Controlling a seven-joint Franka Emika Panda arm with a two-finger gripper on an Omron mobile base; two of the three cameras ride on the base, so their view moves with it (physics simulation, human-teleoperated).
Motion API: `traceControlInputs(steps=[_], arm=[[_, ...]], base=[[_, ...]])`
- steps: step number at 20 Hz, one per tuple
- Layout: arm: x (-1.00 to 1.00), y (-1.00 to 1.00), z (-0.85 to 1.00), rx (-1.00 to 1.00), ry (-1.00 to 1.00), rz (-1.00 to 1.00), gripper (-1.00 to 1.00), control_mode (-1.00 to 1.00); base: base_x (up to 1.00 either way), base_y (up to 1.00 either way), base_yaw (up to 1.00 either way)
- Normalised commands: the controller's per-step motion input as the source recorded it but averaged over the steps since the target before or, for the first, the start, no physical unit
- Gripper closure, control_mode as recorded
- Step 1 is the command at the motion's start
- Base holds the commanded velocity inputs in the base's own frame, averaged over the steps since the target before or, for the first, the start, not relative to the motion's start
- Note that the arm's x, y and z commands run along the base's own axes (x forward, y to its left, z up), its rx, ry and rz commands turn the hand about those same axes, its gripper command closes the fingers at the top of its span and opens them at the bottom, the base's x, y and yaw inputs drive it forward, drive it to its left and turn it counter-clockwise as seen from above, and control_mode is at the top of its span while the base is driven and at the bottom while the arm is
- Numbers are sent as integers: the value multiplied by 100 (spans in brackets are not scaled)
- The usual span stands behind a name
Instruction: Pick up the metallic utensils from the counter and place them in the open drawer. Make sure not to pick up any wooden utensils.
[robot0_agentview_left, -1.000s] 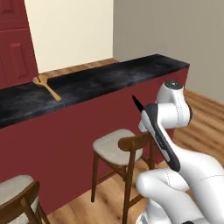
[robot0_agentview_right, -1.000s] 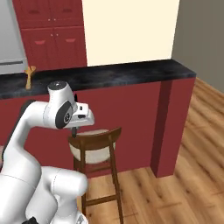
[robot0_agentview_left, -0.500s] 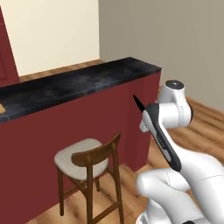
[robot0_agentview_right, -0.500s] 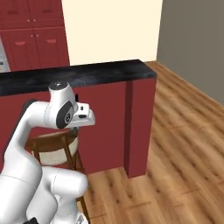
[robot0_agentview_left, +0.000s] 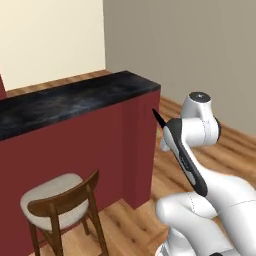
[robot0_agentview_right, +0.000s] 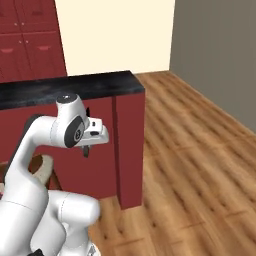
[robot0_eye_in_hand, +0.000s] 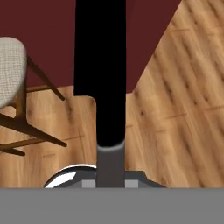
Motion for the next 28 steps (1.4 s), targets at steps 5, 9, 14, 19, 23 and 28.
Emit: traceControlInputs(steps=[5, 9, 14, 19, 23, 28], arm=[[0, 0, 0, 0, 0, 0, 100, 100], [0, 0, 0, 0, 0, 0, 100, 100], [0, 0, 0, 0, 0, 0, 100, 100], [0, 0, 0, 0, 0, 0, 100, 100], [0, 0, 0, 0, 0, 0, 100, 100], [0, 0, 0, 0, 0, 0, 100, 100]], base=[[47, -70, 1], [56, -73, 2], [62, -66, 5], [56, -57, 17], [56, -49, 37], [88, -41, 46]])
